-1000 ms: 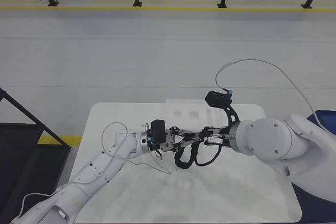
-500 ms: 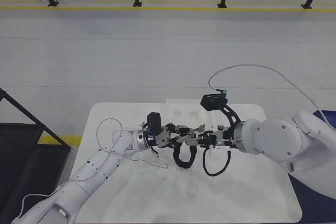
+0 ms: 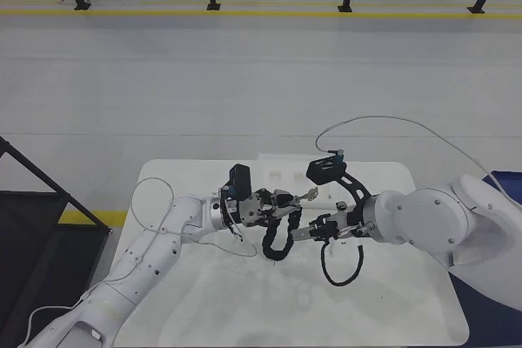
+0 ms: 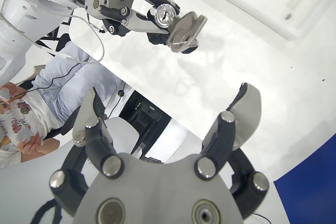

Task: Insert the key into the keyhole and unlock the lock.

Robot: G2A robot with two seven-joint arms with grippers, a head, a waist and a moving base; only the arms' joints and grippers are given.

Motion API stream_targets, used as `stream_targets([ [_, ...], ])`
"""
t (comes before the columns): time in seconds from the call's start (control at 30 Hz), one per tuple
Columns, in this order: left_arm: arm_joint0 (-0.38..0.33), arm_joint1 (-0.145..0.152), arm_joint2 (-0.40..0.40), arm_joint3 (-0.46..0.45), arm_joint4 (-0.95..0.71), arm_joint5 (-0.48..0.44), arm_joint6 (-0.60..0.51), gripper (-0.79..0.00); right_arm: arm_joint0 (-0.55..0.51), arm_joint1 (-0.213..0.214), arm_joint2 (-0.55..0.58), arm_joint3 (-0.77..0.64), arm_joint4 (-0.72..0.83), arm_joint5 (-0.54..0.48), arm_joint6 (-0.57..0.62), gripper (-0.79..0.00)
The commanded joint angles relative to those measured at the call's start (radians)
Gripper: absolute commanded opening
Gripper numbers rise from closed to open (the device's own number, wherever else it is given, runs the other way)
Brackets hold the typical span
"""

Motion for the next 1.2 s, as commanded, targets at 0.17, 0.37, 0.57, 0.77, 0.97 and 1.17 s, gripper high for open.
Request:
stream_targets([
  [0.17, 0.019, 0.005, -0.026, -0.029, -0.067, -0.005, -0.117, -0.785, -0.033, 0.004, -0.013, 0.07, -0.044, -0.175, 0.06, 0.0],
  [0.37, 0.02, 0.004, -0.032, -0.037, -0.117, -0.013, -0.195, -0.785, -0.001, -0.011, -0.039, 0.088, -0.21, -0.479, 0.065, 0.0],
  [0.57, 0.015, -0.003, -0.019, -0.038, -0.148, -0.017, -0.251, -0.785, -0.023, -0.008, -0.024, 0.028, -0.37, -0.542, -0.022, 0.0],
  [0.77, 0.007, -0.012, -0.009, -0.028, -0.163, -0.016, -0.27, -0.785, -0.053, -0.008, -0.011, -0.009, -0.406, -0.541, -0.015, 0.0],
  [0.97, 0.001, -0.02, 0.0, -0.025, -0.16, -0.021, -0.279, -0.785, -0.064, -0.019, -0.009, -0.027, -0.411, -0.551, -0.004, 0.0],
  [1.17, -0.003, -0.026, 0.005, -0.023, -0.148, -0.026, -0.277, -0.785, -0.06, -0.038, -0.014, -0.019, -0.398, -0.563, 0.008, 0.0],
])
